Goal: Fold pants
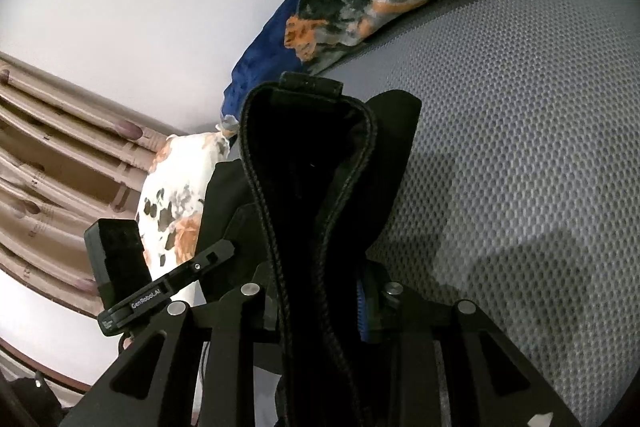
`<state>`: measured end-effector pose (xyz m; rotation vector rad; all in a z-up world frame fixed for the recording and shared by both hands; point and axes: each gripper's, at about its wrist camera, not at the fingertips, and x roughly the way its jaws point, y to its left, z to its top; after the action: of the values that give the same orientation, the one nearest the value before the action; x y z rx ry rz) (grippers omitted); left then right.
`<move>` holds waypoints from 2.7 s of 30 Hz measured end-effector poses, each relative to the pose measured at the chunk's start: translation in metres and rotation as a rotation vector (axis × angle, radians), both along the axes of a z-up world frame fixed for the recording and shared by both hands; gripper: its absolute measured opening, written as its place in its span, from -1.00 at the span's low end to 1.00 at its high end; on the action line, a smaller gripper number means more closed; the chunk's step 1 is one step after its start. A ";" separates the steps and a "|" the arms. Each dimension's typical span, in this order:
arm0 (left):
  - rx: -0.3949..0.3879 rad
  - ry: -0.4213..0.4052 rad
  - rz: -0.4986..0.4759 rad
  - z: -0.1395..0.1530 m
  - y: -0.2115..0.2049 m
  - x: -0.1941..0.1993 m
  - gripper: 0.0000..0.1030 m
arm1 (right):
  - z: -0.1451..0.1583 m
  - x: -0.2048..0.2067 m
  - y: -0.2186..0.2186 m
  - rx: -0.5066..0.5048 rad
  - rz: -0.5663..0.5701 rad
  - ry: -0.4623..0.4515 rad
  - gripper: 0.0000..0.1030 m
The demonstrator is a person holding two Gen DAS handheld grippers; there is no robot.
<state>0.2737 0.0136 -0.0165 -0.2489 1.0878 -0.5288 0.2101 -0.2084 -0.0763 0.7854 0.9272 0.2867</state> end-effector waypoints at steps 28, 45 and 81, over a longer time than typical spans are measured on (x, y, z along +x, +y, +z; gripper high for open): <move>0.159 0.042 0.066 -0.054 0.009 -0.009 0.17 | -0.030 -0.028 0.002 -0.397 -0.147 0.114 -0.07; 0.343 -0.157 0.142 0.000 0.013 -0.090 0.74 | 0.000 -0.077 0.033 -0.532 -0.217 0.085 0.00; 0.456 -0.269 0.189 0.027 0.029 -0.200 0.81 | 0.061 -0.178 0.159 -0.784 -0.165 -0.127 0.53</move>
<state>0.0739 0.0422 0.0108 0.1175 0.8825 -0.1296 0.0320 -0.0497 -0.0154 0.1128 0.7598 -0.1736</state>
